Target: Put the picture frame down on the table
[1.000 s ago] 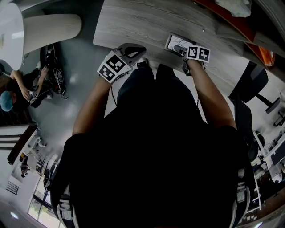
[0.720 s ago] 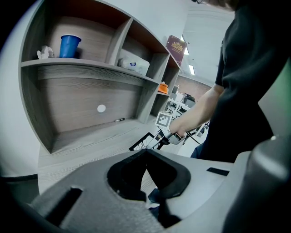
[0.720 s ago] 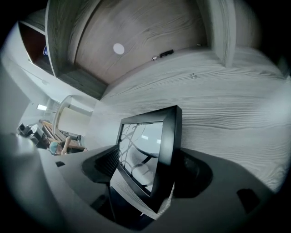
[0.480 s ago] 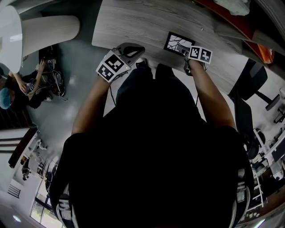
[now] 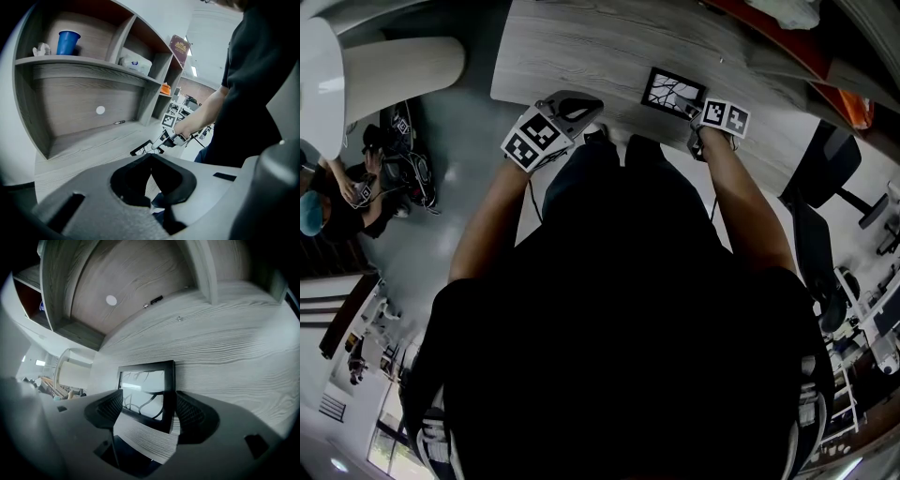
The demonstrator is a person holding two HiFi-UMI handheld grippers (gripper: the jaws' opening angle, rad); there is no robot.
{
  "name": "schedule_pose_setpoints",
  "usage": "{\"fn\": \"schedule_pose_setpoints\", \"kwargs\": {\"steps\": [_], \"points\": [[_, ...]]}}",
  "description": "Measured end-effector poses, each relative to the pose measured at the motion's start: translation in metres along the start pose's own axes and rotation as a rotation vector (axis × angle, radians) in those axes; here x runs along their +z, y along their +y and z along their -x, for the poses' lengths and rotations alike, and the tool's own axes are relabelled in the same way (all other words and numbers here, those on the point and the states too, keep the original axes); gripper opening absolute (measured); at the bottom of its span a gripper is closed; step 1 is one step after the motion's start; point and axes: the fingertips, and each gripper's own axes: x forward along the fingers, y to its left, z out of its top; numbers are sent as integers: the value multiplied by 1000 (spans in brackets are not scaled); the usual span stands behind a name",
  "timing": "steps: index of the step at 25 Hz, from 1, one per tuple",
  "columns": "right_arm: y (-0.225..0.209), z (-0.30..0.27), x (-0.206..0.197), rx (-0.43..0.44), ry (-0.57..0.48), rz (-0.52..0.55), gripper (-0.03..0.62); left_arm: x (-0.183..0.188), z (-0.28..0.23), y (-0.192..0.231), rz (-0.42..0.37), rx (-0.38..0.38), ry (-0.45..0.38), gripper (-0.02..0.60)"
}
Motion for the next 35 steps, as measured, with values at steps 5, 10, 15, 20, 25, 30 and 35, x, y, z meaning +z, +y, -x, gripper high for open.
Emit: {"fn": "schedule_pose_setpoints", "kwargs": {"steps": [5, 10, 15, 20, 25, 30, 35], "points": [[-5, 3, 0, 0, -3, -5, 337, 0, -4, -2, -6, -9, 2, 17], [-7, 3, 0, 3, -1, -12, 337, 2, -8, -6, -7, -21, 12, 17], [-5, 3, -1, 8, 3, -10, 337, 4, -7, -6, -9, -12, 9, 17], [-7, 8, 1, 14, -20, -39, 337, 6, -7, -10, -15, -15, 19, 17], [-9, 16, 3, 8, -18, -31, 336, 15, -7, -14, -35, -17, 17, 17], [-8, 20, 3, -2, -11, 6, 273, 16, -5, -16, -39, -7, 14, 17], [-4, 25, 1, -1, -8, 52, 135, 17, -4, -19, -43, -5, 16, 17]]}}
